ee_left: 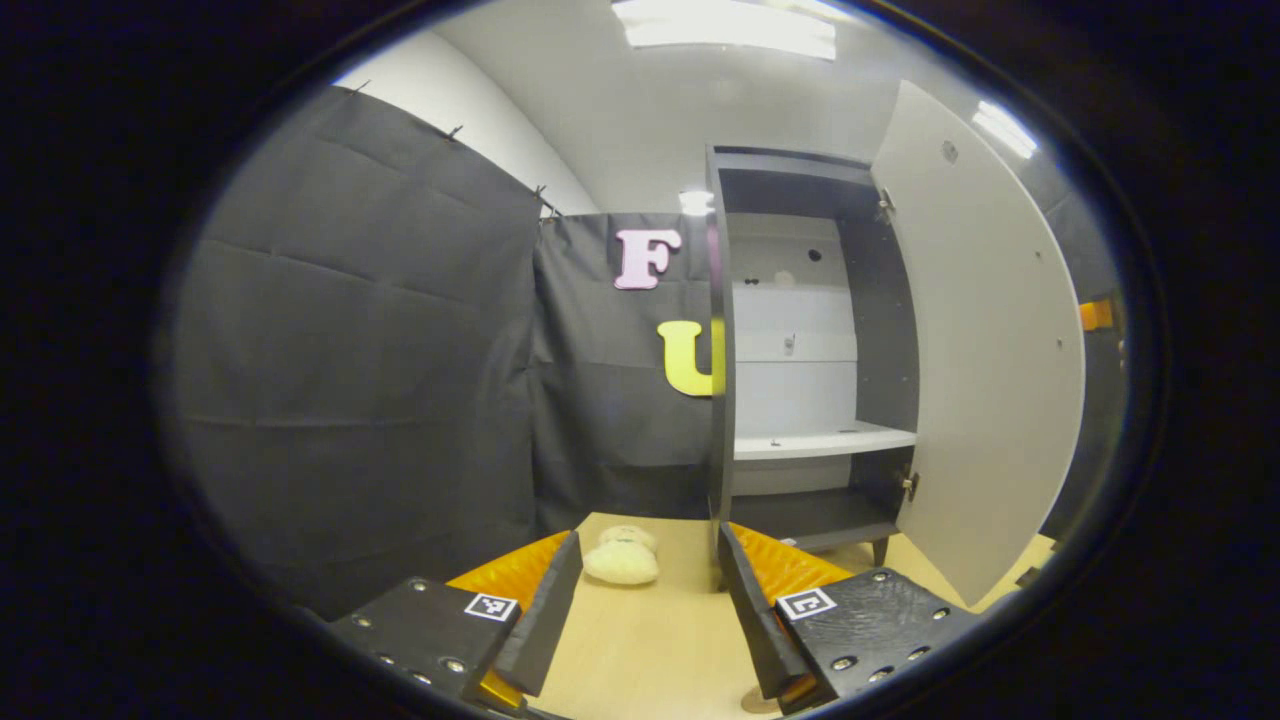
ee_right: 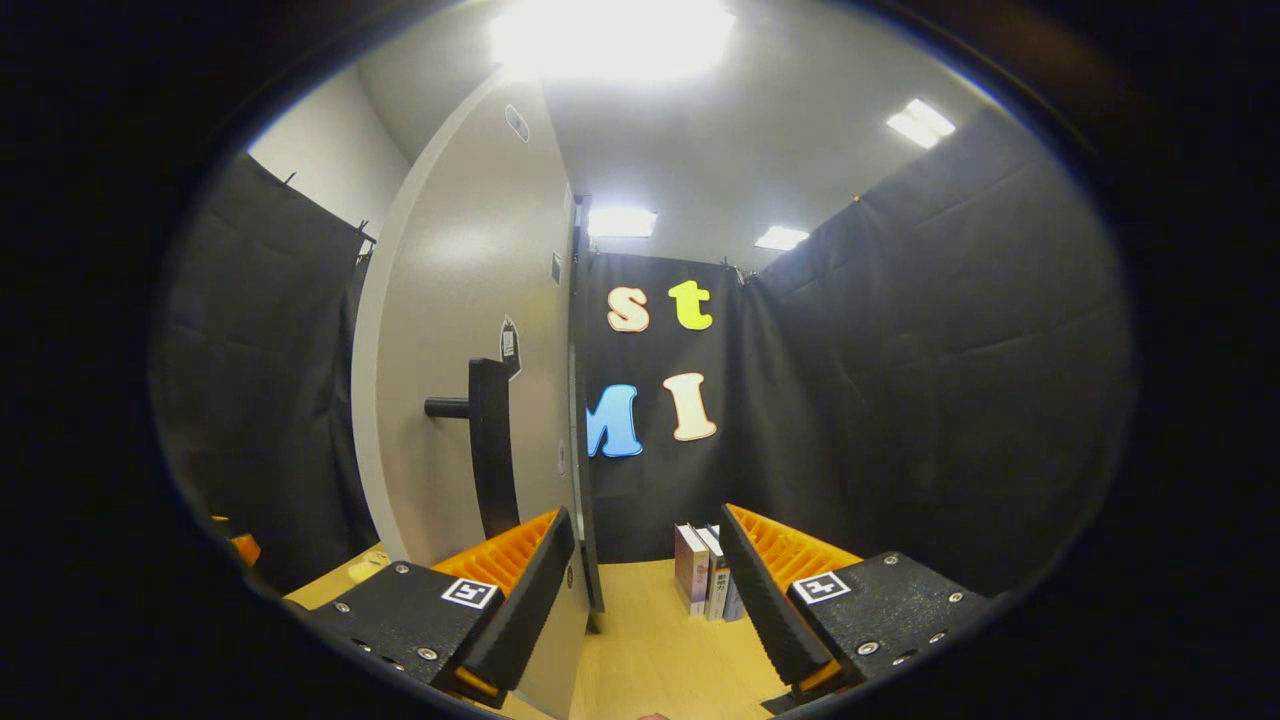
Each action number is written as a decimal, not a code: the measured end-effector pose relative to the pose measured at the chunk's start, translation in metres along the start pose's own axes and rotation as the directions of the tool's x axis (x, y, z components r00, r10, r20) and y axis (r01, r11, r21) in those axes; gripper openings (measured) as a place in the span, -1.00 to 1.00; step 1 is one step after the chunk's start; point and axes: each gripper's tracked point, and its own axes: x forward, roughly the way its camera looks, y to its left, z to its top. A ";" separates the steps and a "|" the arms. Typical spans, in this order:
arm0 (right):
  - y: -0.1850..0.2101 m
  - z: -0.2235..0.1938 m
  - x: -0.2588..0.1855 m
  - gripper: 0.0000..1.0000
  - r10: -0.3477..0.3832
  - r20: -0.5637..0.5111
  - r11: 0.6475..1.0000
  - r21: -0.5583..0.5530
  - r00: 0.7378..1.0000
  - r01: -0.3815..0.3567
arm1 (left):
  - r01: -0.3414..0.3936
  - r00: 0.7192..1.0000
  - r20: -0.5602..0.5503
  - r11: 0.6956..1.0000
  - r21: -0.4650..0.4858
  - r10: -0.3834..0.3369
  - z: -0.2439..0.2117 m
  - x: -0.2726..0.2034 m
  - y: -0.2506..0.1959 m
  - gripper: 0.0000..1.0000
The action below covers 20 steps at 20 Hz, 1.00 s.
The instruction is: Open the cabinet door with the right hand, grasp the bottle in the cabinet with the left hand and place it on the coaster, then close the cabinet door with the right hand.
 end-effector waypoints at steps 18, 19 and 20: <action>0.137 -0.004 0.022 0.82 0.122 0.021 0.992 -0.033 0.992 -0.121 | -0.046 0.999 -0.005 0.999 0.003 0.046 -0.015 -0.010 0.094 0.52; 0.144 -0.003 0.025 0.82 0.128 0.027 0.991 -0.033 0.991 -0.127 | -0.049 0.999 -0.009 0.999 0.004 0.049 -0.017 -0.011 0.097 0.57; 0.152 -0.002 0.027 0.82 0.134 0.033 0.991 -0.030 0.990 -0.133 | -0.056 0.998 -0.011 0.998 0.006 0.056 -0.018 -0.013 0.104 0.57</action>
